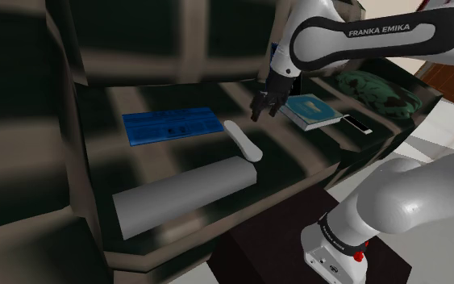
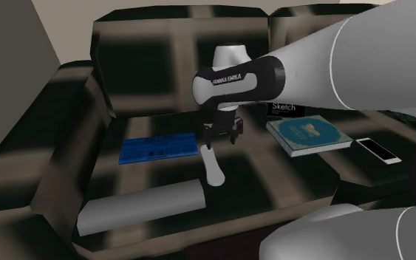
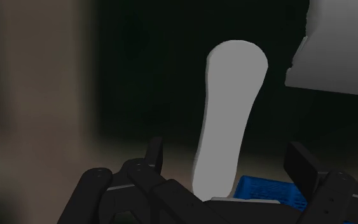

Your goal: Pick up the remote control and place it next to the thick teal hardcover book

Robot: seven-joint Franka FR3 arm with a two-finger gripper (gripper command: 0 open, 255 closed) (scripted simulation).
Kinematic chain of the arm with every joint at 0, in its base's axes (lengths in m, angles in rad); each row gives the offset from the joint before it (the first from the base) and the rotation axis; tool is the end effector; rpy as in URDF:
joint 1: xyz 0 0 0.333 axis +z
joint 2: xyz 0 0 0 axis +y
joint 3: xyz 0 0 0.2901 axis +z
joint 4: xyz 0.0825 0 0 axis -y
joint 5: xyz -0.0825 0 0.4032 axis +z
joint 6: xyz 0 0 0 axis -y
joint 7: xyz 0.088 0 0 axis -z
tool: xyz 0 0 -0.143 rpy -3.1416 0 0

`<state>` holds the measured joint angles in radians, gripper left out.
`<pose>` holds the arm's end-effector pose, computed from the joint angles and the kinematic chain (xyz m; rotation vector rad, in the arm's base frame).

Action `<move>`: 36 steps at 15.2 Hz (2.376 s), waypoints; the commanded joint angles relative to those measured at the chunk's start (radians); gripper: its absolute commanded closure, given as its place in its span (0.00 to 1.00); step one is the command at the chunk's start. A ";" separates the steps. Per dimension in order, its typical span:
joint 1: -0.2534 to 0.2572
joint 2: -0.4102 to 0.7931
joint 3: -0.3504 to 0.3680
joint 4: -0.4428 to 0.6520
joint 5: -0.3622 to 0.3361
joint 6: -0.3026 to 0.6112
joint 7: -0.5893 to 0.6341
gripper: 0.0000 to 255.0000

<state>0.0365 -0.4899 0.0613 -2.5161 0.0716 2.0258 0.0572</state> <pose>0.4203 0.0460 0.3812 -3.1063 -0.0029 0.0052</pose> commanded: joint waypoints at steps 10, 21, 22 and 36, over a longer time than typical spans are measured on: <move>0.005 0.257 0.056 -0.032 -0.012 0.291 0.084 0.00; 0.005 0.293 0.059 -0.052 -0.013 0.346 0.086 0.00; 0.005 0.293 0.059 -0.052 -0.013 0.346 0.086 1.00; 0.005 0.244 0.056 -0.023 -0.011 0.269 0.085 1.00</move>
<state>0.0419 -0.2373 0.1179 -2.5480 0.0605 2.3119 0.1423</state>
